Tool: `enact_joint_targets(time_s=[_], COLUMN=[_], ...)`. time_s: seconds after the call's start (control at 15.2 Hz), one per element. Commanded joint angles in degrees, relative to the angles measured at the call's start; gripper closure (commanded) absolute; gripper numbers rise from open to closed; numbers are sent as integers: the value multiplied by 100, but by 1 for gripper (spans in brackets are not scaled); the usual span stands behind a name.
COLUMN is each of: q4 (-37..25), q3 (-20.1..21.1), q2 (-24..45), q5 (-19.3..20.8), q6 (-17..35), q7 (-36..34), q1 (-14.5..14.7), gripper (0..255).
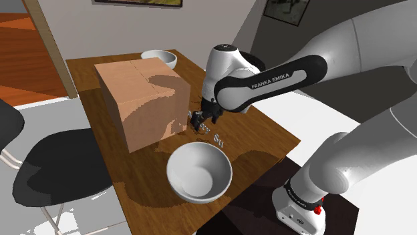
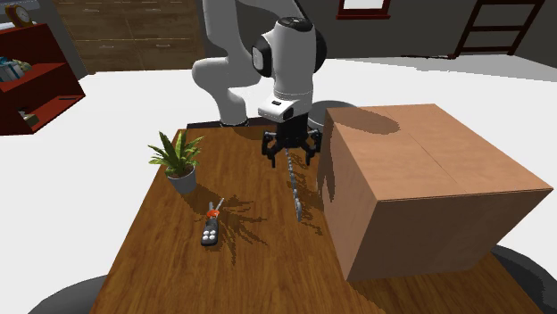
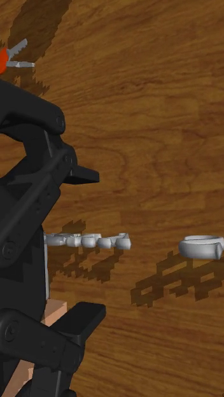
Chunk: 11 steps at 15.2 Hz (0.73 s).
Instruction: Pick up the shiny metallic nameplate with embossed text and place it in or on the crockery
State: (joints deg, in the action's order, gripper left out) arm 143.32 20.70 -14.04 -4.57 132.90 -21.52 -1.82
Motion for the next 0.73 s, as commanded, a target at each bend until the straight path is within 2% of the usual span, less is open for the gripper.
enact_joint_targets(time_s=[0.0,0.07,0.66], q4=[0,0,0], q3=[0,0,0], q2=[0,0,0], q5=[0,0,0], q6=[0,0,1], q7=[0,0,0], q1=[0,0,0], gripper=[0,255,255])
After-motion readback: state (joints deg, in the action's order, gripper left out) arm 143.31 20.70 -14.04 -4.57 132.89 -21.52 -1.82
